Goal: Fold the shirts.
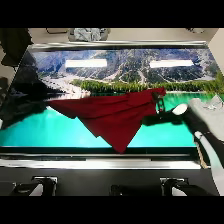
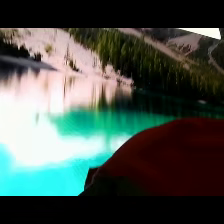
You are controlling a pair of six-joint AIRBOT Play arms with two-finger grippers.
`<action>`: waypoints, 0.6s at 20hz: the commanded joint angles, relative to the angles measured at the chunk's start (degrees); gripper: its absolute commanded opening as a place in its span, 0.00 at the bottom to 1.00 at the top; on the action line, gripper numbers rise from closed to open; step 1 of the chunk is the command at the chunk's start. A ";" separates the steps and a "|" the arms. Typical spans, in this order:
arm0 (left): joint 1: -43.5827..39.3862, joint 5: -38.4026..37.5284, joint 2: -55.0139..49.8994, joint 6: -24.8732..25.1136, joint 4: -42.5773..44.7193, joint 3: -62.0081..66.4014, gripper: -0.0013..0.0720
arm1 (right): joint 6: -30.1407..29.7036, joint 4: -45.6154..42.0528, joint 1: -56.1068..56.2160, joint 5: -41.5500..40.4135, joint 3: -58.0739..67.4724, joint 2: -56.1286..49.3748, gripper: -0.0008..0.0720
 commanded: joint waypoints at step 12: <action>1.66 -6.27 6.62 -7.17 0.04 59.98 0.05 | 3.80 -45.70 0.35 -4.28 51.23 38.07 0.07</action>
